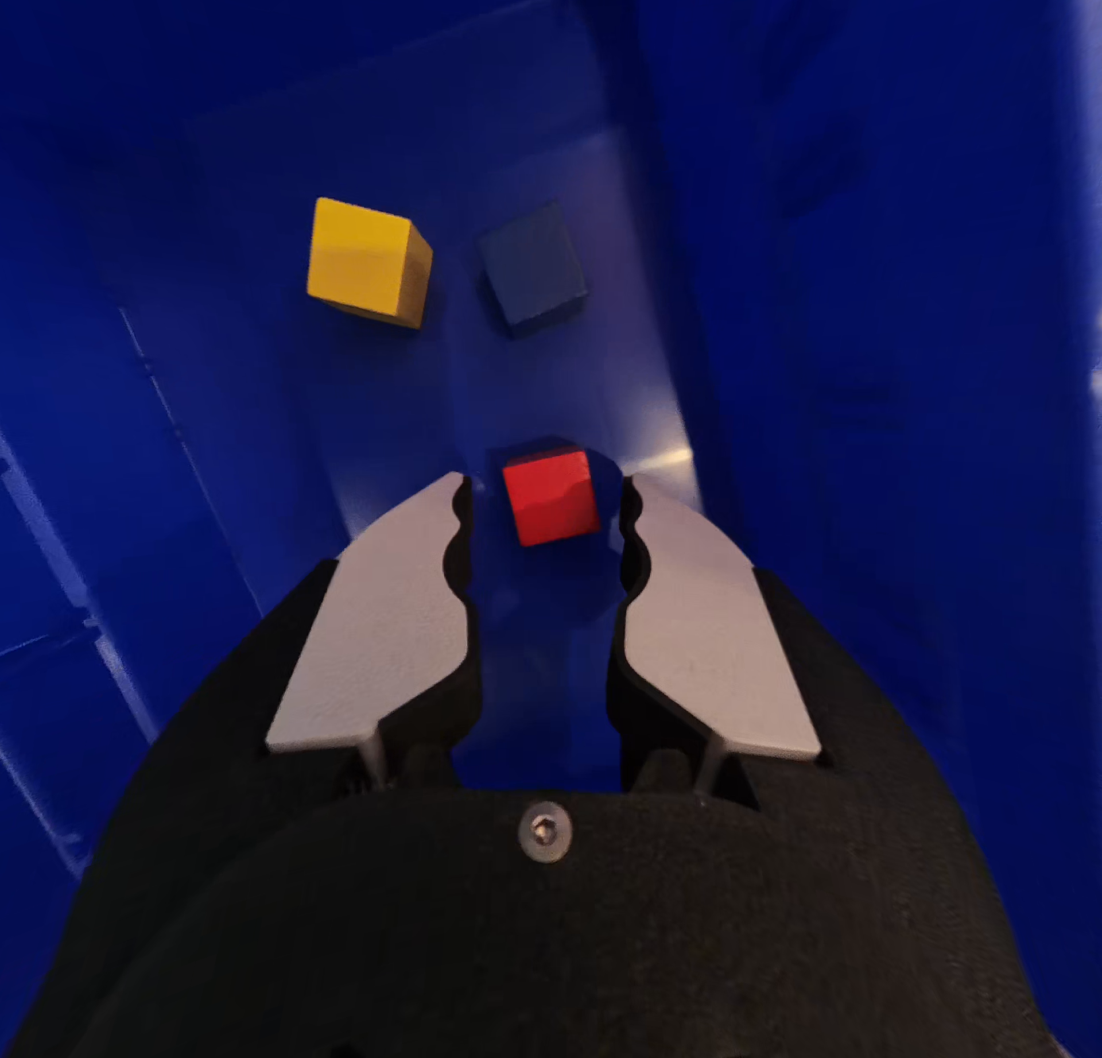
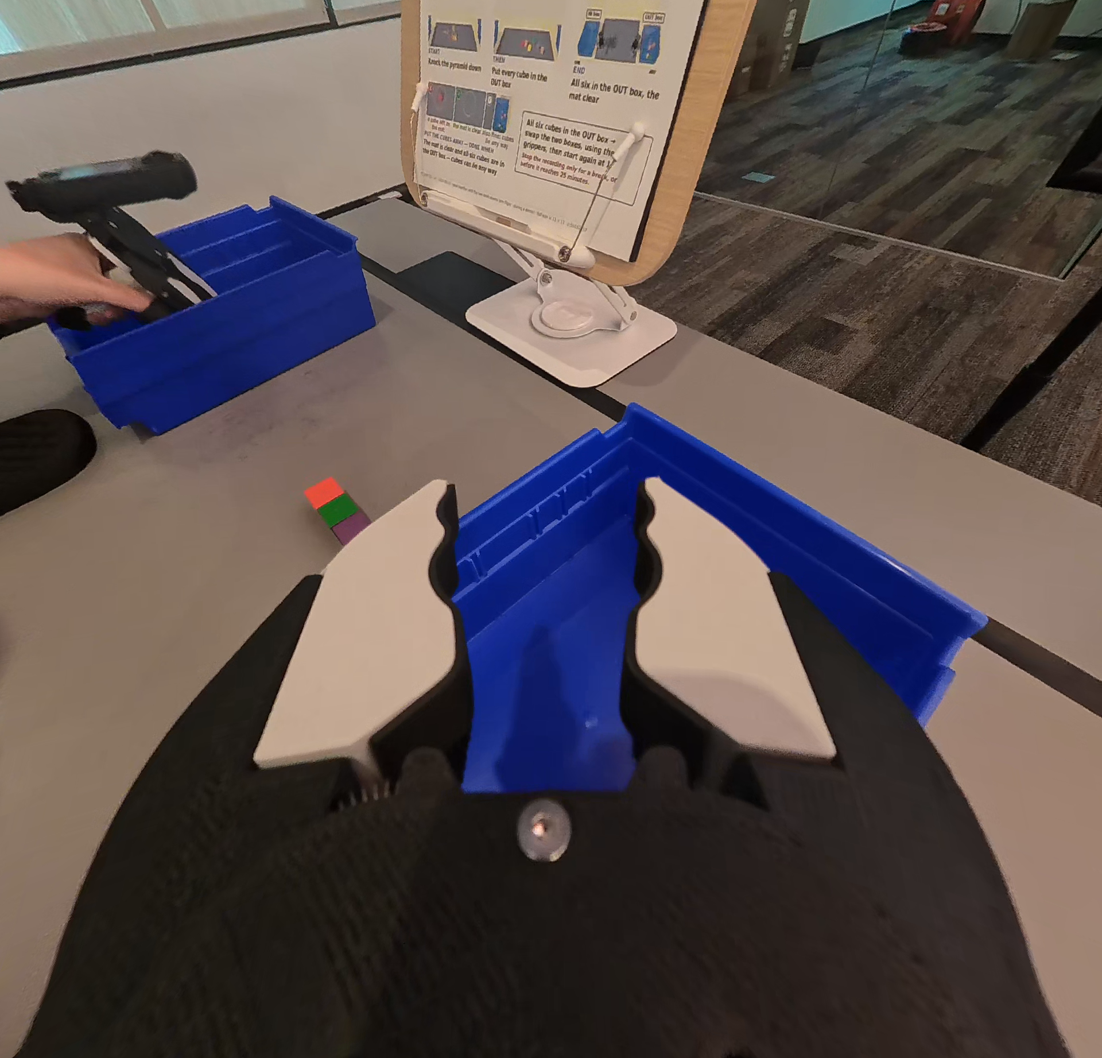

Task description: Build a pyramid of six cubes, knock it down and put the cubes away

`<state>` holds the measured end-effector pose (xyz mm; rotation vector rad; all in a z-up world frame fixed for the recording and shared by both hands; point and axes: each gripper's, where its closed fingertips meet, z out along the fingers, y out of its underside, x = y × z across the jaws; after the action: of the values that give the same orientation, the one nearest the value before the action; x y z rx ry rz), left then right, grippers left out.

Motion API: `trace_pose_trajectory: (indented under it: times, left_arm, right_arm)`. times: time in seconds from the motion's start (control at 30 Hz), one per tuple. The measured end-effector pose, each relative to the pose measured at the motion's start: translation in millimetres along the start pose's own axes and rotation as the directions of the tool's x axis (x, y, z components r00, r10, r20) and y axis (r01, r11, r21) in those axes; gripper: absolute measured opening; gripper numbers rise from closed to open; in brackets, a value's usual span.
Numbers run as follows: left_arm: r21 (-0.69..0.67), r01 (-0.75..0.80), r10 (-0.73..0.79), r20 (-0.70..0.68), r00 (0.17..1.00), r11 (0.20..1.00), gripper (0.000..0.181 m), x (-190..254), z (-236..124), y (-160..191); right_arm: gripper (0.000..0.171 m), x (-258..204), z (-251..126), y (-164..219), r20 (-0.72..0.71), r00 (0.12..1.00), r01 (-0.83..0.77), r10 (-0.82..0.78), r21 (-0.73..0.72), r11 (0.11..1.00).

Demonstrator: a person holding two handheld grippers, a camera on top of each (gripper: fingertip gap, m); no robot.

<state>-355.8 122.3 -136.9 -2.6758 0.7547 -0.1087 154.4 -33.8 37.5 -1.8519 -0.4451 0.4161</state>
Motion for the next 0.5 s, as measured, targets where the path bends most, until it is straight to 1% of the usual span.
trace_pose_trajectory:
  times: [0.03, 0.1, 0.2, 0.3, 0.37, 0.43, 0.5]
  left_arm:
    - [-0.008, 0.004, -0.004, 0.018, 1.0, 1.0, 0.045, -3.6, 3.1, 0.7]
    - [-0.022, -0.001, 0.001, 0.007, 1.0, 1.0, 0.03, -4.1, 7.0, 2.3]
    - [-0.038, -0.009, 0.008, -0.015, 1.0, 0.999, 0.029, -5.0, 3.7, 4.2]
    - [-0.009, -0.024, 0.024, -0.002, 1.0, 1.0, 0.028, -13.4, -12.5, 0.4]
    - [0.052, -0.027, 0.026, 0.03, 0.999, 0.998, 0.028, -23.6, -36.9, -9.5]
    - [0.154, -0.047, 0.038, 0.061, 0.997, 0.987, 0.028, -26.7, -74.2, -27.6]
    - [0.26, -0.108, 0.106, 0.025, 0.994, 0.96, 0.028, -4.0, -115.3, -48.5]
  right_arm:
    - [0.058, 1.2, -0.3, 1.0, -0.004, 1.0, -0.002, 0.002, -0.002, 1.0]
    - [0.058, 3.0, -1.4, 1.9, -0.008, 1.0, -0.004, 0.004, -0.003, 1.0]
    - [0.058, 4.1, -3.6, 0.9, -0.006, 1.0, -0.008, 0.008, 0.007, 1.0]
    - [0.058, 6.2, -6.1, 0.3, -0.009, 1.0, -0.014, 0.014, 0.016, 1.0]
    - [0.058, 7.3, -7.7, 0.2, -0.012, 1.0, -0.016, 0.017, 0.021, 1.0]
    - [0.058, 8.4, -9.1, -0.3, -0.019, 1.0, -0.015, 0.016, 0.023, 1.0]
    - [0.058, 8.7, -10.1, -1.6, -0.022, 1.0, -0.014, 0.014, 0.027, 1.0]
